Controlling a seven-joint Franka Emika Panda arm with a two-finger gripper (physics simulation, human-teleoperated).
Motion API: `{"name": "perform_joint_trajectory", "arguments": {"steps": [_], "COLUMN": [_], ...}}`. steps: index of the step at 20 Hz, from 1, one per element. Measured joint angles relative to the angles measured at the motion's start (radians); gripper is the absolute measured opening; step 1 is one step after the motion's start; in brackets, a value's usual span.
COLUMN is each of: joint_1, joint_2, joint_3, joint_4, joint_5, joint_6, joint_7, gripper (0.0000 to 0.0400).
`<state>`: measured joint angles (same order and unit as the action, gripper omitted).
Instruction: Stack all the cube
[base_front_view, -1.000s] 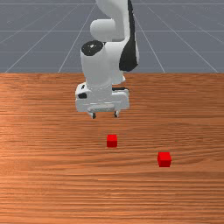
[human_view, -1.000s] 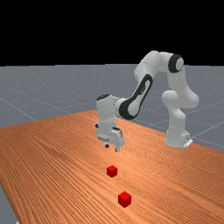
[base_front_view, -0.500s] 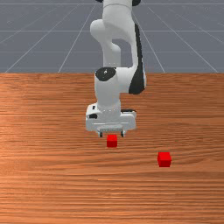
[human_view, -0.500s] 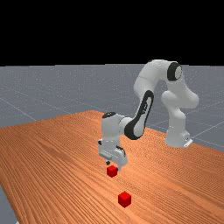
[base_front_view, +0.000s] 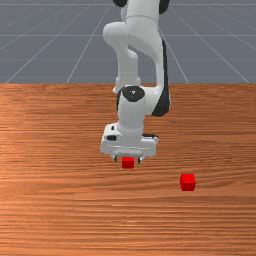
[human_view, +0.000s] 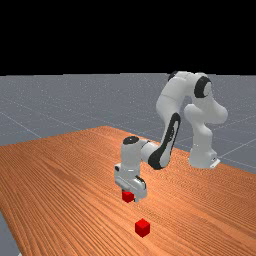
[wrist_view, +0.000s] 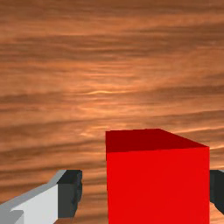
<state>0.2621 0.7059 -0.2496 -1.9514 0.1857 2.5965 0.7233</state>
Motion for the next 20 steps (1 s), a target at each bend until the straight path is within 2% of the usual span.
{"name": "perform_joint_trajectory", "arguments": {"steps": [1,2,8,11,16,20], "joint_1": [0.004,0.005,0.019,0.065,0.131,0.151], "joint_2": [0.001,-0.002,-0.087,-0.093,0.075,0.123], "joint_3": [-0.004,-0.005,-0.041,-0.015,0.056,0.067], "joint_4": [-0.001,-0.006,-0.008,0.042,0.341,0.404], "joint_5": [-0.003,-0.004,-0.024,-0.024,-0.013,-0.017], "joint_6": [0.007,0.025,0.06,0.049,-0.107,-0.14], "joint_7": [0.004,0.001,0.009,0.04,0.108,0.126], "gripper": [0.0244,0.0192,0.0192,0.0192,0.0192,0.0192]}}
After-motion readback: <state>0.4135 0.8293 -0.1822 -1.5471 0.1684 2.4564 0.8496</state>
